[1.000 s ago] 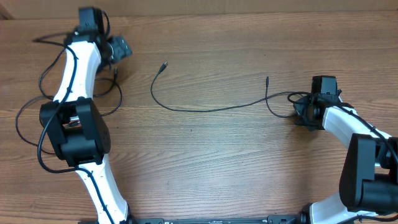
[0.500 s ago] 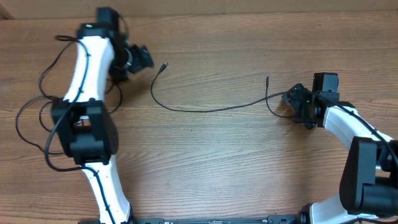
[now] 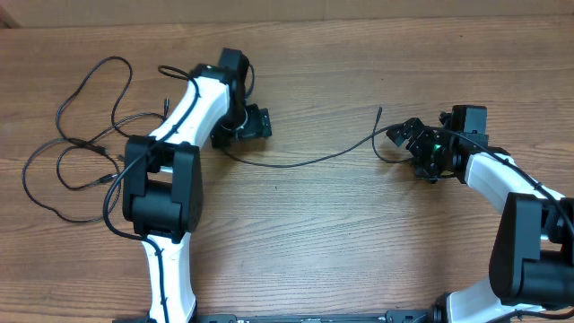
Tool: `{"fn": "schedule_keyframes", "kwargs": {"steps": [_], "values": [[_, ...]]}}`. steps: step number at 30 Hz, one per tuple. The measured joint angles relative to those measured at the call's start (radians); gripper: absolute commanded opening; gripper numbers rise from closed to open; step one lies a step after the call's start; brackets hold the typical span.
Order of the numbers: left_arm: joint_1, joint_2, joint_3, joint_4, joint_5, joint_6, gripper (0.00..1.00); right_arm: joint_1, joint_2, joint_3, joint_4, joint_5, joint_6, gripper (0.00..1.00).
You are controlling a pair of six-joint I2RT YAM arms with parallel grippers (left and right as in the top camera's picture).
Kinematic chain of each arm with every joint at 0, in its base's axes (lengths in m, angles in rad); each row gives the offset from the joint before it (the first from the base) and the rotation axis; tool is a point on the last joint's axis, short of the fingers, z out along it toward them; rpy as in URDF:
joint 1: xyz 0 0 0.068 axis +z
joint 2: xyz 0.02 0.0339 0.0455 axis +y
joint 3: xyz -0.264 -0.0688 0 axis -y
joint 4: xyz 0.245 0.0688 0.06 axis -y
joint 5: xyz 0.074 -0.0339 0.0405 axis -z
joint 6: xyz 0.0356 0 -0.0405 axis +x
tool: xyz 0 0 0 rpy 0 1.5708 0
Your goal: Untangle cables
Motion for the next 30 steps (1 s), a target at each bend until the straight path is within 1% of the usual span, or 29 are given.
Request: {"fn": "schedule_keyframes", "kwargs": {"steps": [8,9,13,17,22,30], "values": [[-0.045,-0.027,-0.083,0.105,-0.04,0.021,0.87,0.0,0.004,-0.006,-0.006,-0.056,0.0,1.0],[-0.048,-0.032,-0.091,0.112,-0.045,0.022,0.84,0.0,0.004,-0.006,-0.006,-0.06,0.0,1.0],[-0.059,-0.044,-0.116,0.132,-0.058,0.026,0.81,0.0,0.006,-0.006,-0.008,-0.07,0.0,1.0],[-0.084,-0.053,-0.134,0.142,-0.055,0.026,0.81,0.0,0.006,-0.006,-0.008,-0.074,0.0,1.0],[-0.135,-0.057,-0.14,0.179,-0.011,0.026,0.75,0.0,0.006,-0.006,-0.008,-0.074,0.0,1.0],[-0.23,-0.056,-0.145,0.262,0.034,0.026,0.77,0.001,0.008,-0.007,-0.026,-0.117,0.0,1.0]]}}
